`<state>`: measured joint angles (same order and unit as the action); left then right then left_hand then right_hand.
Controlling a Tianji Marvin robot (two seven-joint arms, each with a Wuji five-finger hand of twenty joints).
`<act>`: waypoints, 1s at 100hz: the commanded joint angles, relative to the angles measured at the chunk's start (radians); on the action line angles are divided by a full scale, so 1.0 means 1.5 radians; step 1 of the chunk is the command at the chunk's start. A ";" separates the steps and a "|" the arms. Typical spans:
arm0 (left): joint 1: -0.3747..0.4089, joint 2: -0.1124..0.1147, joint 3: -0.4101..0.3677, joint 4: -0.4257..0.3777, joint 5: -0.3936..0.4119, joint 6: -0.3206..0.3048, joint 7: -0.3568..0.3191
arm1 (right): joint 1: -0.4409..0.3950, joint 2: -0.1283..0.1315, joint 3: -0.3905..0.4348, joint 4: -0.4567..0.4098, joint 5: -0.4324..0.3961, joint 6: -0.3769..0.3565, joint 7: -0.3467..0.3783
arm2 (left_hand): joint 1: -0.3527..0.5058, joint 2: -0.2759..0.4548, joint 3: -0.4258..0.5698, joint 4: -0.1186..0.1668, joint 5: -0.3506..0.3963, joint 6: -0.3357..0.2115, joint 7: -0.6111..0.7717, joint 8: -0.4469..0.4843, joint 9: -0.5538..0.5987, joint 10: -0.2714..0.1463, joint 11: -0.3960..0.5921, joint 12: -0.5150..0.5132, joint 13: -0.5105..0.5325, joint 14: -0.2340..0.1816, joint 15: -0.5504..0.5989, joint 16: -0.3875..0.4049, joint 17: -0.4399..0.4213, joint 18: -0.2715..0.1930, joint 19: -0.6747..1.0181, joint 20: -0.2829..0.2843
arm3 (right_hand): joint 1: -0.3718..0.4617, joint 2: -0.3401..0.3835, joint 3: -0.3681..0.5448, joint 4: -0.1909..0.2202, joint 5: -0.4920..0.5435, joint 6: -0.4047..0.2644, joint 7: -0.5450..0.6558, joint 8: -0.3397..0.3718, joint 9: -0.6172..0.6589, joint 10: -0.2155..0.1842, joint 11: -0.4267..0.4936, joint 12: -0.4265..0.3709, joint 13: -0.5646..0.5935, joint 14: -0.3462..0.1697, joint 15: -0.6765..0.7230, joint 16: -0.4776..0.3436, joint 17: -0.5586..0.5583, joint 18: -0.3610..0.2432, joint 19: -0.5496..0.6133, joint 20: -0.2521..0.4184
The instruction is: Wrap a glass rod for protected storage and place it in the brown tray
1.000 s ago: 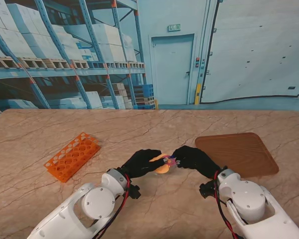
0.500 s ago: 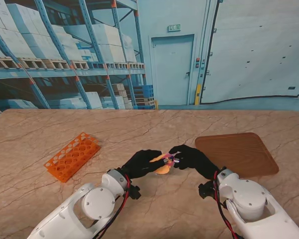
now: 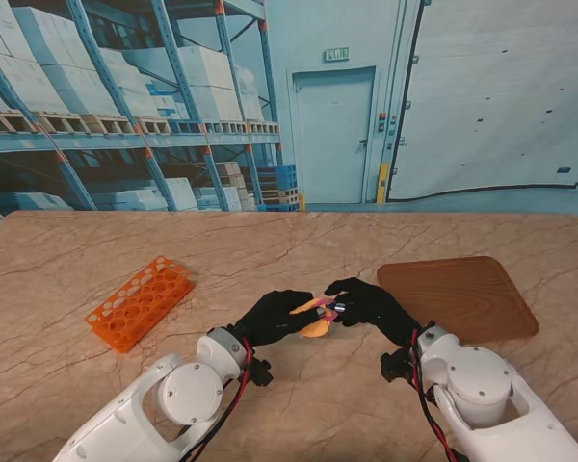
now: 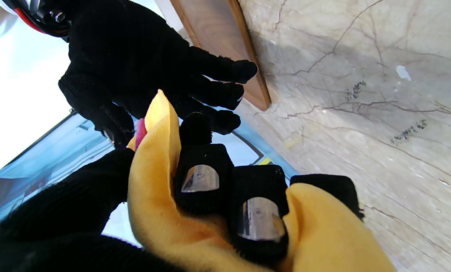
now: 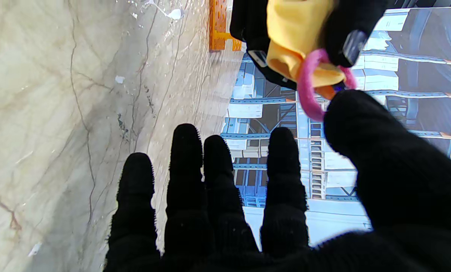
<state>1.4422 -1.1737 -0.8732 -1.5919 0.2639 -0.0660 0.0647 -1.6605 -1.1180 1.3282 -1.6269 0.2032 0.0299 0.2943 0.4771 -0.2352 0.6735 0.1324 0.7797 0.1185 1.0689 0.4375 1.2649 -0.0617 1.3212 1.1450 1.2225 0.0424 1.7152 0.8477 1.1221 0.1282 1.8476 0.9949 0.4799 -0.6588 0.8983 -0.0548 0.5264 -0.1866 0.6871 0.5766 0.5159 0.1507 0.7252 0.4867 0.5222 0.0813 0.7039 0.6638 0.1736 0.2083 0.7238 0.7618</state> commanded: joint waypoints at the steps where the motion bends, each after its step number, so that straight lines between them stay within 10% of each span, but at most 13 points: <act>1: 0.004 -0.002 0.002 -0.005 -0.002 0.003 -0.003 | 0.002 -0.003 -0.005 -0.008 -0.001 0.006 0.002 | 0.013 -0.002 0.041 0.029 -0.008 0.003 0.015 0.005 0.038 -0.015 0.019 0.010 0.032 -0.002 0.096 0.000 -0.004 -0.017 0.164 0.013 | 0.026 0.010 0.025 -0.003 0.036 -0.033 0.025 0.001 0.015 -0.011 0.002 0.004 0.009 -0.020 0.000 0.002 0.011 -0.019 -0.010 0.022; 21: 0.005 -0.001 0.000 -0.007 -0.004 0.005 -0.007 | 0.011 -0.008 -0.014 -0.008 0.010 0.030 -0.006 | 0.012 0.005 0.038 0.026 -0.009 0.004 0.013 0.005 0.038 -0.015 0.019 0.010 0.032 -0.002 0.096 0.000 -0.004 -0.016 0.164 0.013 | 0.111 0.064 -0.015 -0.038 0.122 -0.067 0.183 -0.104 0.090 -0.011 0.019 0.009 0.040 -0.009 0.015 0.005 0.017 -0.010 -0.005 0.020; 100: -0.002 0.003 0.007 -0.005 -0.016 0.009 -0.030 | 0.045 -0.029 -0.054 -0.004 0.045 0.106 -0.065 | -0.013 0.011 0.061 0.046 0.015 0.008 0.044 0.038 0.052 -0.013 0.019 0.012 0.032 0.001 0.095 0.000 -0.005 -0.009 0.164 0.020 | 0.125 0.143 -0.055 -0.041 0.123 -0.040 0.212 -0.060 0.134 -0.004 0.060 0.015 0.063 0.003 0.068 0.021 0.019 -0.010 0.033 0.017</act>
<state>1.4355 -1.1670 -0.8648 -1.5945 0.2460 -0.0591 0.0258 -1.6004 -1.1540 1.2549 -1.6291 0.2837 0.1900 0.1954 0.4764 -0.2352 0.6940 0.1324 0.7795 0.1185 1.0829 0.4753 1.2649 -0.0607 1.3212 1.1455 1.2225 0.0425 1.7157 0.8477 1.1219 0.1282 1.8476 0.9949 0.6527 -0.5048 0.8336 -0.1020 0.7053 -0.2289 0.9646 0.4733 0.6834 0.1507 0.7905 0.4988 0.5853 0.0951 0.7789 0.6783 0.1977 0.2103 0.7347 0.7628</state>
